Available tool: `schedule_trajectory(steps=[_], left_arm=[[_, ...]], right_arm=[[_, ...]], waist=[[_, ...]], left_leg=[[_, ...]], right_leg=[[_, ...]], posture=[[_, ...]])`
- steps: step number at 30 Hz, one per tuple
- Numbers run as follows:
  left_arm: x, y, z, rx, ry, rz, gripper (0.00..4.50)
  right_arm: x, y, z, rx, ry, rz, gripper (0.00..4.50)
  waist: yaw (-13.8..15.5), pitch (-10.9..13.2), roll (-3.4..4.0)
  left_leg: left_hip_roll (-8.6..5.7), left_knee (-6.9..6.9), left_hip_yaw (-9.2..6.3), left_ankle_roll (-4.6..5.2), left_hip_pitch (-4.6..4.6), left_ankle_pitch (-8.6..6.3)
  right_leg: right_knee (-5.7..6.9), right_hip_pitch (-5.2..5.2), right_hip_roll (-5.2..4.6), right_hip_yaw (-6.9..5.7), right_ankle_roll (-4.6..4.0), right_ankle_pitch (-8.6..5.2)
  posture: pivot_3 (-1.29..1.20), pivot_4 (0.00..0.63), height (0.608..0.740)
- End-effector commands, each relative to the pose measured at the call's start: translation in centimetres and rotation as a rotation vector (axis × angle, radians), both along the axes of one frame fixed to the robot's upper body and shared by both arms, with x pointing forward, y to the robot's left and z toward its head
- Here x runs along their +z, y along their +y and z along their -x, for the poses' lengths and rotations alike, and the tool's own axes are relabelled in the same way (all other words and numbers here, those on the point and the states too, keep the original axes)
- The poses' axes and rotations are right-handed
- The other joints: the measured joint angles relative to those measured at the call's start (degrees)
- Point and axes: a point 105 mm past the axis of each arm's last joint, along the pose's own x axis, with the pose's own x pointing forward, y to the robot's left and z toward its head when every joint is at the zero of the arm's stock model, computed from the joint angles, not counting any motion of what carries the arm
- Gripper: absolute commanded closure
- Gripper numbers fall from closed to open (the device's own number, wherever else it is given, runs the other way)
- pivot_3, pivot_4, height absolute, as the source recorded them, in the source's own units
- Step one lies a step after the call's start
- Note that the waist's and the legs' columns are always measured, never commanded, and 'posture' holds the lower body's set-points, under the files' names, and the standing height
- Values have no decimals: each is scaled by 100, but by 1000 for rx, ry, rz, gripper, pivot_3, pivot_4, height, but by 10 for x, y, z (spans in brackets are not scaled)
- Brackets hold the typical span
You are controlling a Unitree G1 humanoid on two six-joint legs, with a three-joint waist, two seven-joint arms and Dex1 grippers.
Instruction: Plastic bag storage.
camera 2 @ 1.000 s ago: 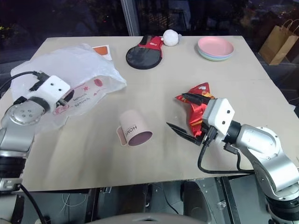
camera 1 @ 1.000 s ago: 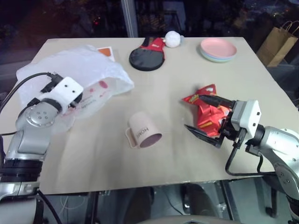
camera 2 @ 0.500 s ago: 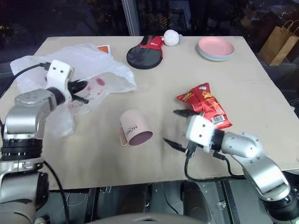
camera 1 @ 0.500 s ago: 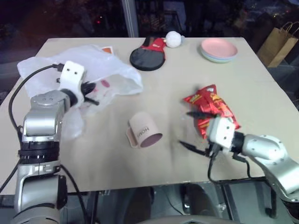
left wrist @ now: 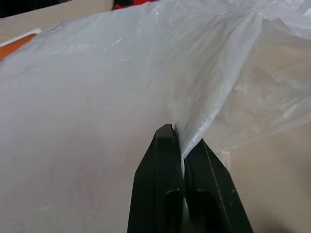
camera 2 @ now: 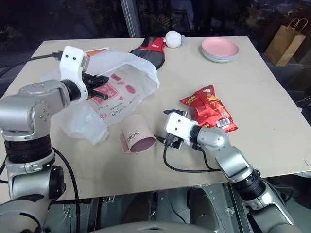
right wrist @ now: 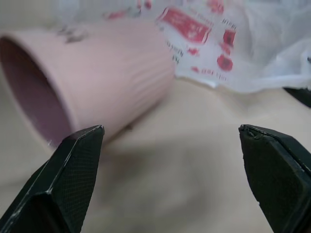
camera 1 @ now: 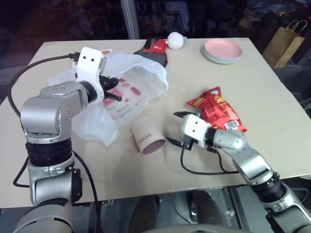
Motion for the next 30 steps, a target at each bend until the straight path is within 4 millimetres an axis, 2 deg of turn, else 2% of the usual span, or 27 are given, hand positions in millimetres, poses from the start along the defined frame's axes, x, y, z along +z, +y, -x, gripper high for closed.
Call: schedule_trajectory(steps=[1,7,13,16,19,24,30], left_arm=[[18,0,3,-1,-66,-37,4432],[19,4,0,4,-68,-48,4432],[19,5,-1,-1,-64,-56,4432],[20,6,-1,0,-66,-61,4432],[22,7,-1,2,-69,-64,4432],[23,8,-1,10,-78,-56,4432],[25,6,-1,11,-86,-45,4432]], right_arm=[[11,2,6,33,-6,-22,0],[8,-16,33,158,134,-4,0],[2,6,34,189,194,-63,0],[-6,12,20,136,174,-54,0],[-3,8,1,45,115,-66,0],[6,-19,-32,-59,1,-10,0],[16,-34,-61,-86,-91,49,0]], waist=[[0,0,0],[11,0,0],[-28,0,0],[-18,0,0],[7,0,0],[6,0,1],[-20,1,1]], left_leg=[[-1,0,0,0,0,0],[-1,-1,-3,0,-1,0],[4,-2,-3,0,7,0],[3,-1,-2,-1,5,0],[-1,0,2,-1,3,1],[-2,-1,1,-1,0,0],[-1,-6,-1,-1,2,0]], right_leg=[[0,0,-1,0,0,0],[-2,1,-2,-3,0,0],[6,0,6,-1,0,-1],[7,0,5,1,0,-1],[5,0,0,2,0,0],[1,-1,-1,1,0,0],[1,-2,0,-1,-1,0]], posture=[[0,150,740],[0,150,740],[0,150,740],[0,150,740],[0,150,740],[0,150,740],[0,150,740]])
